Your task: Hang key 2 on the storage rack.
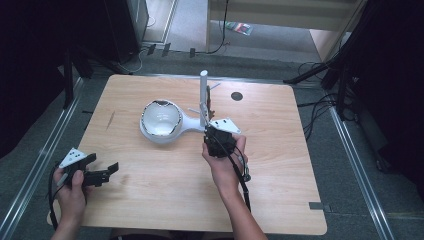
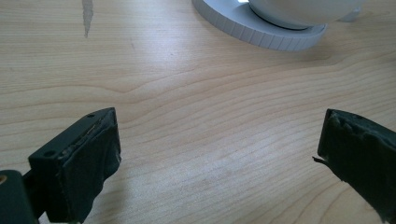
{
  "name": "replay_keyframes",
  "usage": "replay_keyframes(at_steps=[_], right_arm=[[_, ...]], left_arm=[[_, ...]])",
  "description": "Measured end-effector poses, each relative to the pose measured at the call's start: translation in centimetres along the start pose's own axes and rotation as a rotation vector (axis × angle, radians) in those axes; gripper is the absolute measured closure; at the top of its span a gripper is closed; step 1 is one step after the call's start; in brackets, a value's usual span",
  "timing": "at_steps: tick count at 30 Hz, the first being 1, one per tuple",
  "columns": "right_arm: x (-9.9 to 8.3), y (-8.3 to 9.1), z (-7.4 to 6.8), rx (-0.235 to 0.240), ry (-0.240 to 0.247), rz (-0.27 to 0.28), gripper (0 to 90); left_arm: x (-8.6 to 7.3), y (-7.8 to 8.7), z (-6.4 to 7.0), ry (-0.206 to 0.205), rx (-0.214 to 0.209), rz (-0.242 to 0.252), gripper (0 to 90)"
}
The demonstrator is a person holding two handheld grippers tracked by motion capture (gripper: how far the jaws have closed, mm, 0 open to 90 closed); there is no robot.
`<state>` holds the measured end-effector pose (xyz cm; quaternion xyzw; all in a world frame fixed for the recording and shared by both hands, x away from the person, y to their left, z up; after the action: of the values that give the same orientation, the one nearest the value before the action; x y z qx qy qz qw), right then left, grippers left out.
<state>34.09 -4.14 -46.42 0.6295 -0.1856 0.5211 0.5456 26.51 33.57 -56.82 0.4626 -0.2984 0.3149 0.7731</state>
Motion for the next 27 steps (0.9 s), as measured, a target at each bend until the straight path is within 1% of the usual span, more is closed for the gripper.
replay_keyframes(at_steps=[3, 7, 16, 18, 27], right_arm=[[-0.2, -0.2, 0.1, -0.004, -0.011, -0.008, 83.3], [-0.5, -0.5, 0.3, -0.008, -0.007, -0.015, 83.3], [-1.2, -1.1, 0.5, -0.008, -0.024, -0.041, 83.3], [-1.4, -1.3, 0.5, -0.008, -0.022, -0.045, 83.3], [-1.5, -2.1, 0.7, -0.004, -0.033, -0.06, 83.2]], left_arm=[[0.0, 0.0, 0.0, -0.001, 0.0, 0.0, 0.0], [0.0, 0.0, 0.0, 0.003, 0.0, 0.001, 0.0], [0.0, 0.0, 0.0, 0.003, 0.001, 0.0, 0.0], [0.0, 0.0, 0.0, 0.0, 0.001, -0.003, 0.0], [0.0, 0.0, 0.0, -0.001, 0.002, -0.003, 0.0]])
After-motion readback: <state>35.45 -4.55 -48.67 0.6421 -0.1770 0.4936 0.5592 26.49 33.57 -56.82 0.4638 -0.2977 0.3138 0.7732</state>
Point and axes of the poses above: each handheld gripper's, and its own axes: y roughly backward along the jaws, x roughly out of its top, z roughly to its right, the point moved 3 cm from there along -y, roughly forward along the jaws, and after that the axes turned 14 degrees about y, right-handed, at the moved point
